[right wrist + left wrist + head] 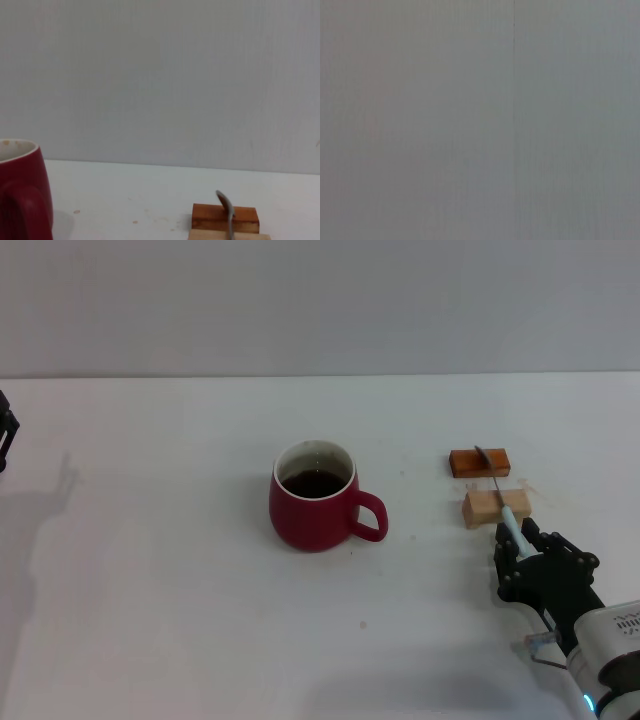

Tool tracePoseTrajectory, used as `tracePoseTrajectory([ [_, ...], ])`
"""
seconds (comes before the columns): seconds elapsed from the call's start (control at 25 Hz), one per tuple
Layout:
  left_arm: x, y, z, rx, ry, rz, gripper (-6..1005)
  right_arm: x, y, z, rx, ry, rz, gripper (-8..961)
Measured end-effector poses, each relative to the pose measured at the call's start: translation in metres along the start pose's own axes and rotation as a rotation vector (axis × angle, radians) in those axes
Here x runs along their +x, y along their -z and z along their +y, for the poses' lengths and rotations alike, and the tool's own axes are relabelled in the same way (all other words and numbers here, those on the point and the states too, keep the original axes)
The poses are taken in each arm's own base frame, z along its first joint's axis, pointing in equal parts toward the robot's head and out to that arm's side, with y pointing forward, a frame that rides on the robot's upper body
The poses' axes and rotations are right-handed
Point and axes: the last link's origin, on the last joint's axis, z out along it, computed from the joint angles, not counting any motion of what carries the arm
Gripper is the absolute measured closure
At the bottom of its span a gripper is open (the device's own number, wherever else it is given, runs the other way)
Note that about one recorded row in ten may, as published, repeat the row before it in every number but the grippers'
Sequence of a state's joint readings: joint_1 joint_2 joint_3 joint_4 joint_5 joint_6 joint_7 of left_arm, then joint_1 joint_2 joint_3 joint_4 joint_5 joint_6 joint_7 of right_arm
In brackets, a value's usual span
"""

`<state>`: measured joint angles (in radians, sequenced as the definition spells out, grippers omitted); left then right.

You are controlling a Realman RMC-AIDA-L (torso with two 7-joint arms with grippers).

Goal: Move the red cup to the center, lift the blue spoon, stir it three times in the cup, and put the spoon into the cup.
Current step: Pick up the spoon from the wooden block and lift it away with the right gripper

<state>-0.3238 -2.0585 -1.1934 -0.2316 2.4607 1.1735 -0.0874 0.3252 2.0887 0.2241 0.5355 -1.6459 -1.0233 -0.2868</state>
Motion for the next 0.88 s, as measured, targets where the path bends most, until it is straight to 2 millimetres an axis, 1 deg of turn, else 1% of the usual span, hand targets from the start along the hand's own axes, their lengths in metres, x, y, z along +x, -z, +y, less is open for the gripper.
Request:
tracePoseTrajectory([
  [0.88, 0.0000, 0.0004, -0.0016, 0.005, -0.001, 0.000, 172, -0.0001, -0.0001, -0.0009, 0.011, -0.011, 0.002, 683],
])
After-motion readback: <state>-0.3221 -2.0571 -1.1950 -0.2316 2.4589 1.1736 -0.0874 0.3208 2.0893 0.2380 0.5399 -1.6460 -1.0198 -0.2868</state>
